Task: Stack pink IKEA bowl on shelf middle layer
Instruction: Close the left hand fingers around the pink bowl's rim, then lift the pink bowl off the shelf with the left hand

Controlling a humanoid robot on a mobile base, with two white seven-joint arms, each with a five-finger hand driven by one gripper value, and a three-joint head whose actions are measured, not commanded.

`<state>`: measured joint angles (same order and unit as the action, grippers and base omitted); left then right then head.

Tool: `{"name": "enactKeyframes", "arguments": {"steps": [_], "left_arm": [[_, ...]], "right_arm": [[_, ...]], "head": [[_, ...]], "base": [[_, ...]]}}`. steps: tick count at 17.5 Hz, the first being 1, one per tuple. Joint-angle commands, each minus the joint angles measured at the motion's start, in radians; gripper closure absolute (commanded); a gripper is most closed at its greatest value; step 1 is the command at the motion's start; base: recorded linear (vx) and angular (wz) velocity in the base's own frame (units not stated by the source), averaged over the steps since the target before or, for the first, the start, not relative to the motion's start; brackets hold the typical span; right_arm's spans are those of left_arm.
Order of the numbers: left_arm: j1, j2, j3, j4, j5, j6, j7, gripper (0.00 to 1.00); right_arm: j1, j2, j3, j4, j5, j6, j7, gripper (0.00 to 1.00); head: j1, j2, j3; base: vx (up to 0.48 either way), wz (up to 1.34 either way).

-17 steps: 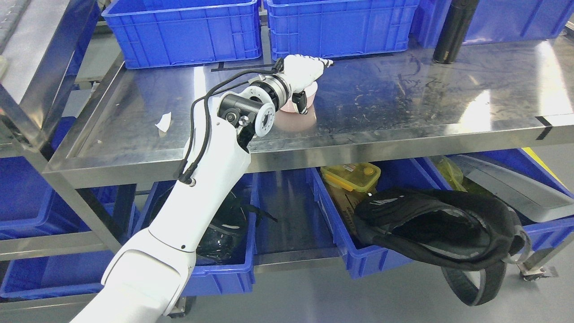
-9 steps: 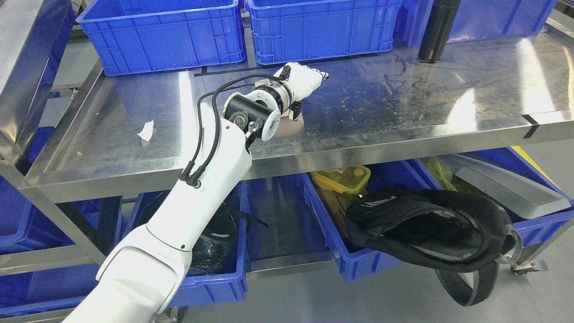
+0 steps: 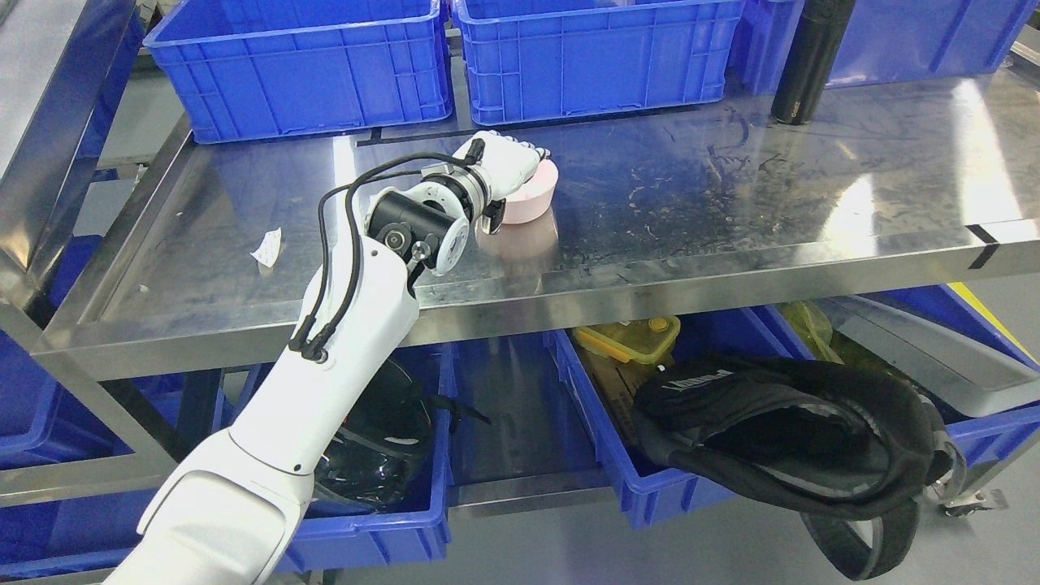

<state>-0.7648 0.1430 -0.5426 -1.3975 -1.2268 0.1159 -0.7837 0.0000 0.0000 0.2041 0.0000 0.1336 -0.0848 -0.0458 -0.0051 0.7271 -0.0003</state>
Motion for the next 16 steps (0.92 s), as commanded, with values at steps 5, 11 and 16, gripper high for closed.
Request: {"name": "enactKeyframes", "arguments": {"steps": [5, 11, 16], "left_arm": [[0.042, 0.009, 0.021, -0.046, 0.001, -0.002, -0.008, 0.0], [0.047, -0.023, 0.038, -0.038, -0.002, 0.001, -0.063, 0.16], [0.045, -0.031, 0.089, -0.015, -0.002, 0.007, -0.063, 0.27]], "right_arm": [[0.015, -0.017, 0.0, -0.017, 0.0, 0.0, 0.0, 0.0], [0.015, -0.017, 0.0, -0.017, 0.0, 0.0, 0.0, 0.0], [0.015, -0.017, 0.0, -0.017, 0.0, 0.0, 0.0, 0.0]], "head": [[0.0, 0.0, 0.0], [0.0, 0.0, 0.0], [0.0, 0.0, 0.0]], "base": [[0.073, -0.02], [0.037, 0.0], [0.002, 0.0]]}}
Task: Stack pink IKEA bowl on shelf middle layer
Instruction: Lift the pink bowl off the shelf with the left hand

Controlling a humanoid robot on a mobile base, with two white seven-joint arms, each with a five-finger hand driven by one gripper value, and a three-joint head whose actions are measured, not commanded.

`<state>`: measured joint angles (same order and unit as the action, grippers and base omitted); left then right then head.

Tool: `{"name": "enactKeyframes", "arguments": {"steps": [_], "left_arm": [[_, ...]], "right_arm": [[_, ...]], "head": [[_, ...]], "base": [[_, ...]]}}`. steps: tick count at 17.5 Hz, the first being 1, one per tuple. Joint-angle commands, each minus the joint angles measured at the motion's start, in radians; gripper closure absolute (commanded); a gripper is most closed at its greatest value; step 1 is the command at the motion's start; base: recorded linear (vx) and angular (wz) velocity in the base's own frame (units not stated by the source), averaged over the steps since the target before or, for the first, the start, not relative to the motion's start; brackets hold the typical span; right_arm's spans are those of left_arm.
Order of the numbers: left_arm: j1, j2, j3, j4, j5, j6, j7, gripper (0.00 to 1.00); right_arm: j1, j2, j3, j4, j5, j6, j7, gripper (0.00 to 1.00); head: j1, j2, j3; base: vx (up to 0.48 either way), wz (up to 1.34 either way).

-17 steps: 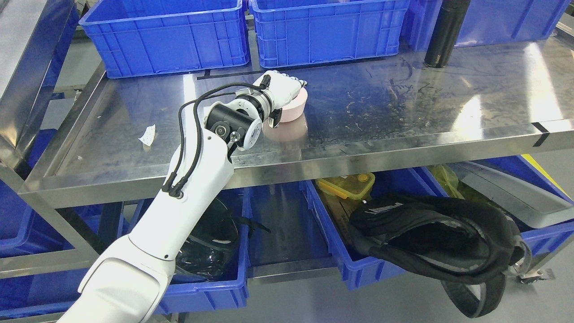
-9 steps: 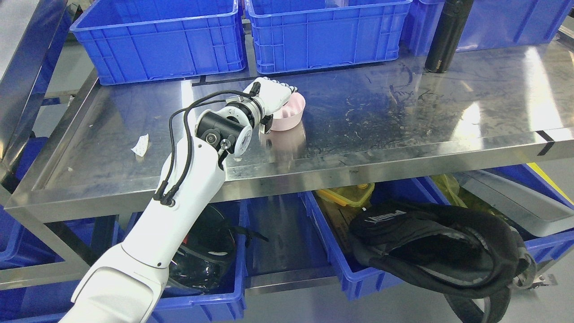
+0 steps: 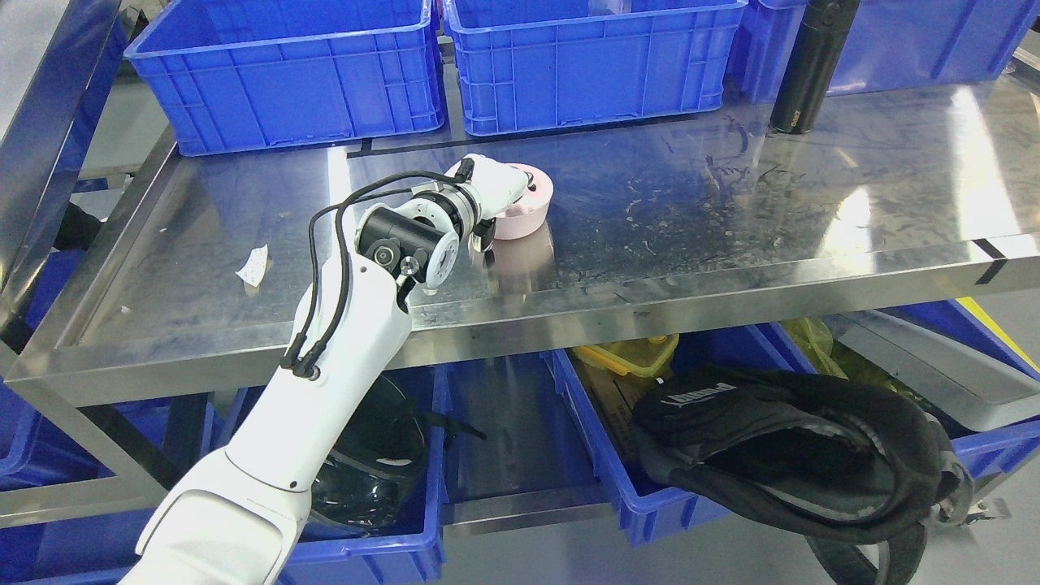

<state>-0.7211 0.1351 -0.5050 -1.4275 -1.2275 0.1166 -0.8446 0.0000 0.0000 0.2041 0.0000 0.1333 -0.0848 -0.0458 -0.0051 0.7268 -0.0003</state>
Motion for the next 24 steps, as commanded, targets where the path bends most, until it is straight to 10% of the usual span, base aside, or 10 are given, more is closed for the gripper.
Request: {"name": "enactKeyframes", "arguments": {"steps": [1, 12, 18, 24], "left_arm": [[0.002, -0.028, 0.065, 0.024, -0.001, 0.011, -0.002, 0.29], [0.017, -0.118, 0.079, 0.125, 0.008, 0.011, -0.007, 0.47], [0.011, -0.118, 0.114, 0.125, 0.079, -0.005, -0.001, 0.74], [0.009, -0.118, 0.31, 0.124, 0.172, -0.288, 0.019, 1.0]], "right_arm": [[0.015, -0.017, 0.0, -0.017, 0.0, 0.0, 0.0, 0.0], [0.015, -0.017, 0.0, -0.017, 0.0, 0.0, 0.0, 0.0], [0.015, -0.017, 0.0, -0.017, 0.0, 0.0, 0.0, 0.0], [0.015, -0.017, 0.0, -0.017, 0.0, 0.0, 0.0, 0.0]], "head": [[0.0, 0.0, 0.0], [0.0, 0.0, 0.0], [0.0, 0.0, 0.0], [0.0, 0.0, 0.0]], "base": [[0.0, 0.0], [0.0, 0.0], [0.0, 0.0], [0.0, 0.0]]}}
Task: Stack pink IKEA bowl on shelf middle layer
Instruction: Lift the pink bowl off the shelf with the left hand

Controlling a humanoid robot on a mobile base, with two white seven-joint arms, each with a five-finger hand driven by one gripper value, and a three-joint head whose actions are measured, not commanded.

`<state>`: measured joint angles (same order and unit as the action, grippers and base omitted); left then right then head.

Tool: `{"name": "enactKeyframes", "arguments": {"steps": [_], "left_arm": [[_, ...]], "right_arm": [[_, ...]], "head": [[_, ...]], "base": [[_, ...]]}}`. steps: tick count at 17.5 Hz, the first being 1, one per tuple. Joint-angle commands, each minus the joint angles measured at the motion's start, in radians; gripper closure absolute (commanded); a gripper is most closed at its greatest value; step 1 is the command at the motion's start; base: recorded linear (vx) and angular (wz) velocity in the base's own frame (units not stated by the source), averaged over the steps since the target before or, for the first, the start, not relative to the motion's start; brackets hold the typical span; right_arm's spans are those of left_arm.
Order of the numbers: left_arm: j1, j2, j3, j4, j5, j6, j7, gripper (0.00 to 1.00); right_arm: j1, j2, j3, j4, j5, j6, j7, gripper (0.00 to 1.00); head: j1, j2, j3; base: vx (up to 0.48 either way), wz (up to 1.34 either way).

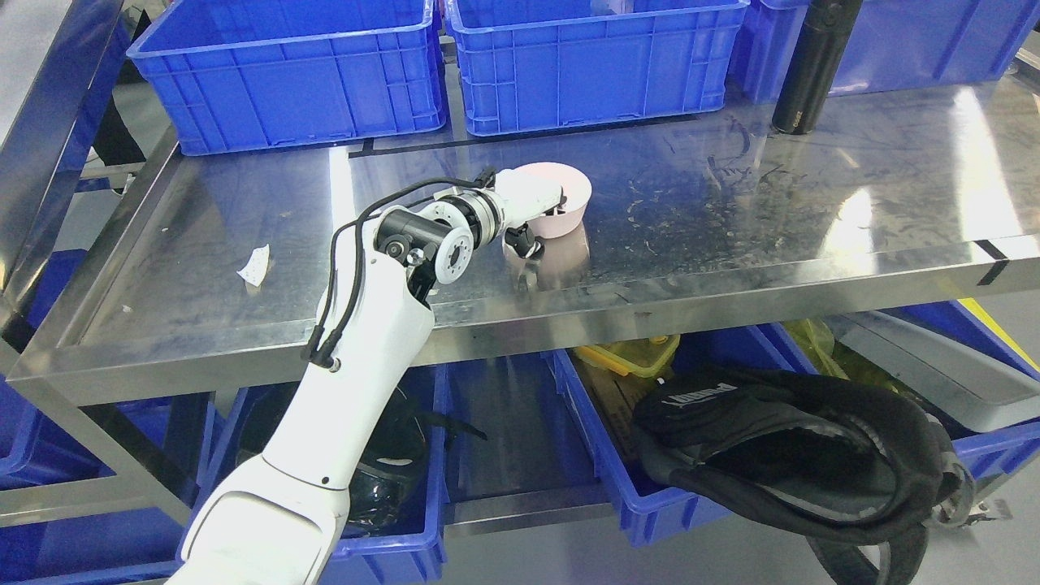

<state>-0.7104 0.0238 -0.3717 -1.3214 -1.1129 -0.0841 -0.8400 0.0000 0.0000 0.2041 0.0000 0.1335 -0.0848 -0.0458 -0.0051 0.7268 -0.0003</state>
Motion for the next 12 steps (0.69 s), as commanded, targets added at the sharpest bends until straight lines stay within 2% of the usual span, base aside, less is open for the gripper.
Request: {"name": "enactKeyframes", "arguments": {"steps": [1, 3, 4, 6, 7, 9, 12], "left_arm": [[-0.007, -0.006, 0.181, 0.013, 0.064, -0.097, 0.053, 0.99], [-0.026, -0.006, 0.203, -0.001, 0.067, -0.153, 0.137, 0.98], [-0.023, -0.006, 0.245, -0.005, 0.068, -0.231, 0.172, 0.98], [-0.009, -0.006, 0.336, -0.05, 0.071, -0.359, 0.176, 1.0], [-0.006, -0.006, 0.353, -0.062, 0.091, -0.388, 0.176, 1.0], [-0.006, -0.006, 0.362, -0.085, 0.224, -0.478, 0.174, 1.0], [0.025, -0.006, 0.37, -0.113, 0.387, -0.678, 0.173, 1.0]], "right_arm": [[0.015, -0.017, 0.0, -0.017, 0.0, 0.0, 0.0, 0.0], [0.015, -0.017, 0.0, -0.017, 0.0, 0.0, 0.0, 0.0], [0.015, -0.017, 0.0, -0.017, 0.0, 0.0, 0.0, 0.0], [0.015, -0.017, 0.0, -0.017, 0.0, 0.0, 0.0, 0.0], [0.015, -0.017, 0.0, -0.017, 0.0, 0.0, 0.0, 0.0], [0.015, -0.017, 0.0, -0.017, 0.0, 0.0, 0.0, 0.0], [0.015, -0.017, 0.0, -0.017, 0.0, 0.0, 0.0, 0.0]], "head": [[0.0, 0.0, 0.0], [0.0, 0.0, 0.0], [0.0, 0.0, 0.0], [0.0, 0.0, 0.0], [0.0, 0.0, 0.0], [0.0, 0.0, 0.0], [0.0, 0.0, 0.0]], "base": [[0.0, -0.02], [0.0, -0.01], [0.0, 0.0], [0.0, 0.0], [0.0, 0.0], [0.0, 0.0], [0.0, 0.0]]}}
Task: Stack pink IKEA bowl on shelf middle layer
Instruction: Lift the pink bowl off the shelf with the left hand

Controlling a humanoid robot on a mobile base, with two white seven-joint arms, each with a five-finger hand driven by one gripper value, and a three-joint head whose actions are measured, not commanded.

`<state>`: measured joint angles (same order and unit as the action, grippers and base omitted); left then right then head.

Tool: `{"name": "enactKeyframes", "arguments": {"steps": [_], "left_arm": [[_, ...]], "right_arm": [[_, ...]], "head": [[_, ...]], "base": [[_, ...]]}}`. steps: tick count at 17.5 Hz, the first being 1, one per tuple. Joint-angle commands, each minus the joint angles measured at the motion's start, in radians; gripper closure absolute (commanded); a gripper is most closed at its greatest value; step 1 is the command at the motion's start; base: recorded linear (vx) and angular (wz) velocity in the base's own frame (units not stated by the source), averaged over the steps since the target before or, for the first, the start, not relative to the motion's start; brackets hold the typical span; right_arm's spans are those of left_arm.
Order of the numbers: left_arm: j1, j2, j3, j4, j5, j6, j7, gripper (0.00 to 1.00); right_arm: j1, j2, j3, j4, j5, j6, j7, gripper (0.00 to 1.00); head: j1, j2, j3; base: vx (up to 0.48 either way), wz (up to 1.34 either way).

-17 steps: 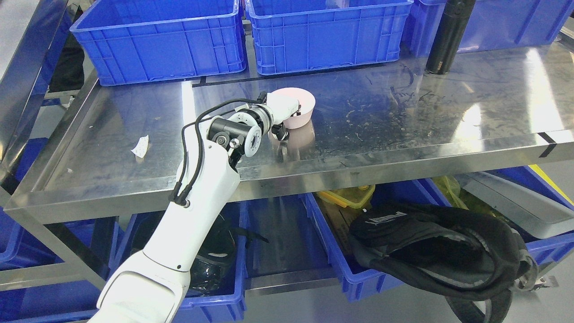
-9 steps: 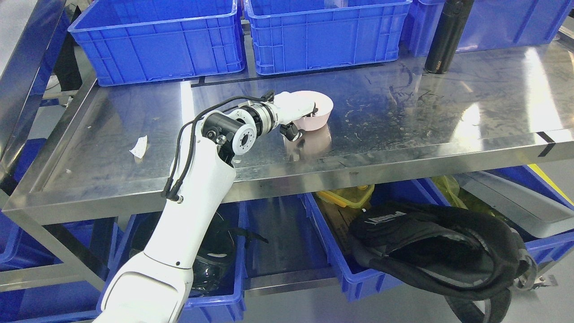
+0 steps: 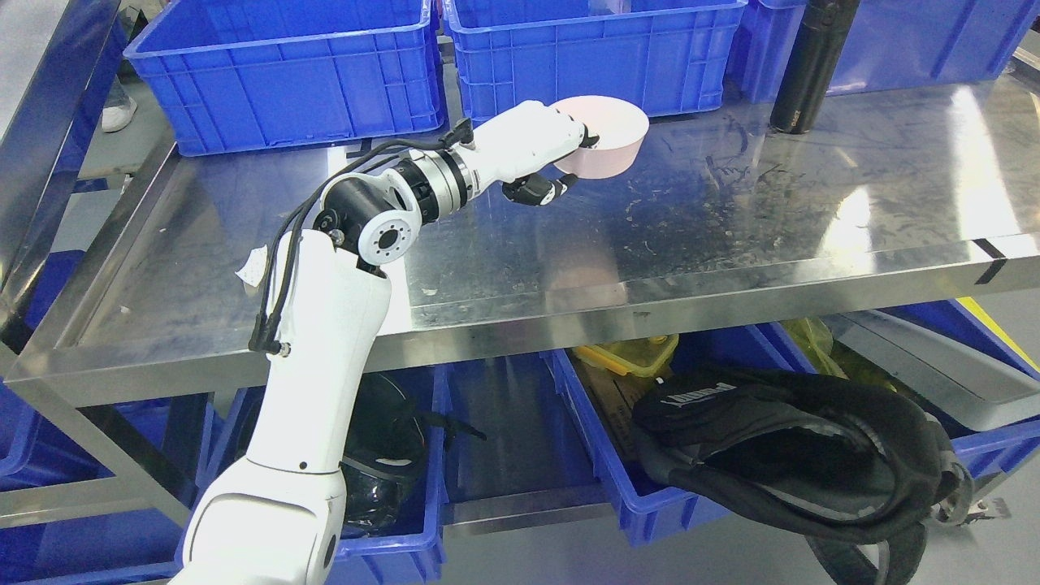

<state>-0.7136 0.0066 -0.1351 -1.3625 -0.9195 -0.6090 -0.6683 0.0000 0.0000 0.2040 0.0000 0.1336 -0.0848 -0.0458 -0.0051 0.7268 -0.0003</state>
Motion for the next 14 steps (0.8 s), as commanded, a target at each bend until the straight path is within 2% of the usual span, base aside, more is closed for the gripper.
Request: {"name": "enactKeyframes", "arguments": {"steps": [1, 8, 14], "left_arm": [[0.046, 0.011, 0.135, -0.082, 0.206, -0.176, 0.001, 1.0], [0.152, 0.011, 0.134, -0.102, 0.22, -0.176, 0.003, 1.0], [0.195, 0.011, 0.118, -0.107, 0.22, -0.176, 0.003, 1.0]], "right_arm": [[0.015, -0.017, 0.0, -0.017, 0.001, 0.0, 0.0, 0.0], [0.015, -0.017, 0.0, -0.017, 0.0, 0.0, 0.0, 0.0], [0.015, -0.017, 0.0, -0.017, 0.0, 0.0, 0.0, 0.0]], "head": [[0.0, 0.0, 0.0], [0.0, 0.0, 0.0], [0.0, 0.0, 0.0]], "base": [[0.0, 0.0], [-0.032, 0.11], [-0.099, 0.53]]}}
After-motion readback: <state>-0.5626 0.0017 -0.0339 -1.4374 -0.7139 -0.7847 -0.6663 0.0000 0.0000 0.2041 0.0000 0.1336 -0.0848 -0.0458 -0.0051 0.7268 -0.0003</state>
